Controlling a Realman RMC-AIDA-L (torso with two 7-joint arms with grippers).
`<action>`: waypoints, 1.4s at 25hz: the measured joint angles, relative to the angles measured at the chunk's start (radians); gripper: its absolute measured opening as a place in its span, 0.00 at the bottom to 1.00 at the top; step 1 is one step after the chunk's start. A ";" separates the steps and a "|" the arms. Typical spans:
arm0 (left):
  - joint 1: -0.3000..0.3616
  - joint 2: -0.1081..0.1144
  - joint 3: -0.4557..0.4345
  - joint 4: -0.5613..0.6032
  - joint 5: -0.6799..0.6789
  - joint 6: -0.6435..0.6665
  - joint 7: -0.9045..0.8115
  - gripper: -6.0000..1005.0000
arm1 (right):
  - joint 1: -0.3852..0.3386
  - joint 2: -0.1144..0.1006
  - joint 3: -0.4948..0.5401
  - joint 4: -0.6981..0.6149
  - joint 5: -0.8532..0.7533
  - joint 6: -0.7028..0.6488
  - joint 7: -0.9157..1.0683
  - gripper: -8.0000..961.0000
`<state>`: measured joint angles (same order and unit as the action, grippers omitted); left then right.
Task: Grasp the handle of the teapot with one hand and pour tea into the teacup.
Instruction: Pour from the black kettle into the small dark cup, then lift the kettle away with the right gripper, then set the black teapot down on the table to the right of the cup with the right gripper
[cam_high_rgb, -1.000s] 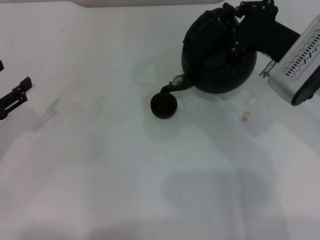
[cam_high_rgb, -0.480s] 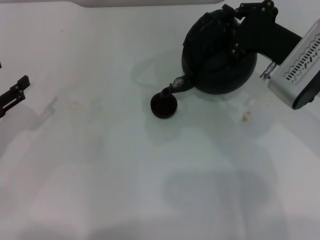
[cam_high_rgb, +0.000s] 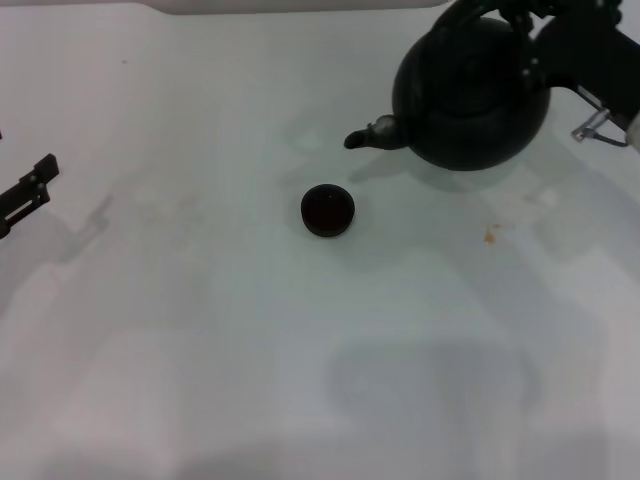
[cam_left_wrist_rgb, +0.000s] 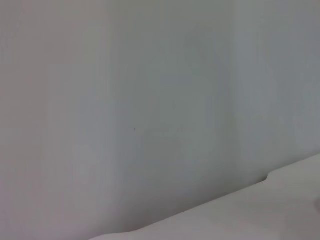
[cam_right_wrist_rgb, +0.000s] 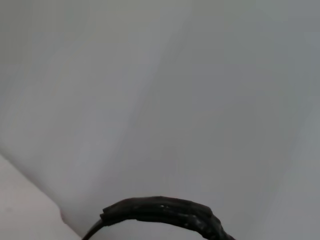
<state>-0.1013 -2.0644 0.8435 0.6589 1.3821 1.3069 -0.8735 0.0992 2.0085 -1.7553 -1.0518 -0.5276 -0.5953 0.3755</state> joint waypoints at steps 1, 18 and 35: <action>0.000 0.000 0.000 0.000 0.000 0.000 0.000 0.77 | -0.004 -0.001 0.012 0.031 0.013 -0.035 0.037 0.12; -0.018 0.006 0.000 -0.001 0.008 -0.002 0.002 0.77 | -0.001 -0.006 0.137 0.315 0.011 -0.360 0.346 0.12; -0.032 0.003 0.000 -0.001 0.011 -0.001 0.003 0.77 | 0.014 -0.005 0.150 0.426 -0.016 -0.424 0.335 0.12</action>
<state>-0.1338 -2.0617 0.8437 0.6581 1.3930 1.3054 -0.8700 0.1131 2.0039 -1.6057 -0.6255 -0.5434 -1.0194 0.7104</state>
